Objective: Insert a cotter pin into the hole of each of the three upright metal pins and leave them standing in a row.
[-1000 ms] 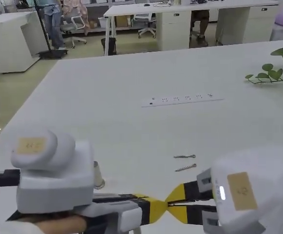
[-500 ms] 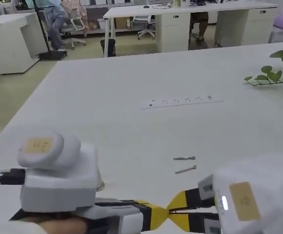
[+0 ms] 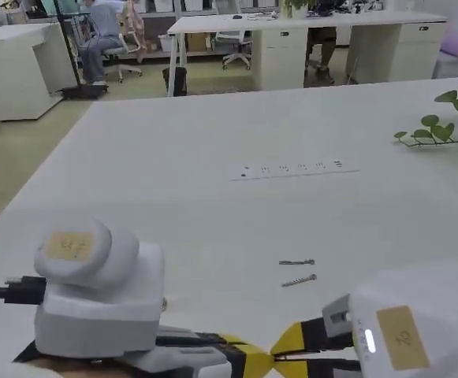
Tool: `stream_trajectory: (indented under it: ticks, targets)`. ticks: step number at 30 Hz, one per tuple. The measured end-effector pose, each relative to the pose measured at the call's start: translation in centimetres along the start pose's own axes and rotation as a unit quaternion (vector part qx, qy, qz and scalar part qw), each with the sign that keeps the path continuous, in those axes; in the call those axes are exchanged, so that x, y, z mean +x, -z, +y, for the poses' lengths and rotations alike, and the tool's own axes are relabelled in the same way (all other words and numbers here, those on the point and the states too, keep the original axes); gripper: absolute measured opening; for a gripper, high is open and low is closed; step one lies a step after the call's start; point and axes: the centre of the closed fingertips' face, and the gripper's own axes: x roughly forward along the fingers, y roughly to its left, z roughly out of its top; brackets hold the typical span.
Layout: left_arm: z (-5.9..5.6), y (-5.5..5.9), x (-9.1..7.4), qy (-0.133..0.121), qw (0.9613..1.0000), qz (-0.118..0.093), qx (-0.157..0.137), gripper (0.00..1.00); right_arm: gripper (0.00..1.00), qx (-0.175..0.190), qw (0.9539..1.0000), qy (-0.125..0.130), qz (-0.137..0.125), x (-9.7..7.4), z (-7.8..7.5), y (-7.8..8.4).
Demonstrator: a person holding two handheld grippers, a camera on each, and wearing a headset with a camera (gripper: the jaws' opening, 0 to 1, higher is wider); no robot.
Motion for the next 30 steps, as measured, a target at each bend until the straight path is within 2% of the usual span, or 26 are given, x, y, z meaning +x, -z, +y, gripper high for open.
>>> stream_trajectory:
  ticks: [8, 11, 20, 22, 28, 30]
  targets:
    - [0.1, -0.1, -0.2, 0.001, 1.0, -0.004, -0.003, 0.0, 0.03, -0.001, 1.0, 0.002, -0.001, 0.0, 0.0, -0.2]
    - [-0.1, -0.2, -0.4, 0.008, 0.9998, -0.006, -0.019, 0.0, 0.04, -0.004, 1.0, 0.004, 0.004, 0.1, 0.0, -0.1]
    - [-0.1, -0.4, -0.6, 0.002, 0.9998, -0.014, -0.01, 0.0, 0.1, 0.006, 0.9998, 0.017, 0.006, -0.1, -0.7, 0.2]
    - [0.2, -0.5, -0.7, -0.005, 0.9999, -0.015, 0.003, 0.0, 0.1, 0.008, 0.9998, 0.016, 0.011, -0.3, -0.7, 0.6]
    - [0.4, -0.4, -0.9, -0.007, 0.9997, -0.016, 0.016, 0.0, 0.13, 0.04, 0.9991, 0.014, 0.007, -0.8, -1.1, 1.1]
    - [0.3, -0.4, -1.0, -0.004, 0.9994, -0.018, 0.03, 0.0, 0.15, 0.084, 0.9964, 0.006, -0.009, -0.9, -1.0, 1.0]
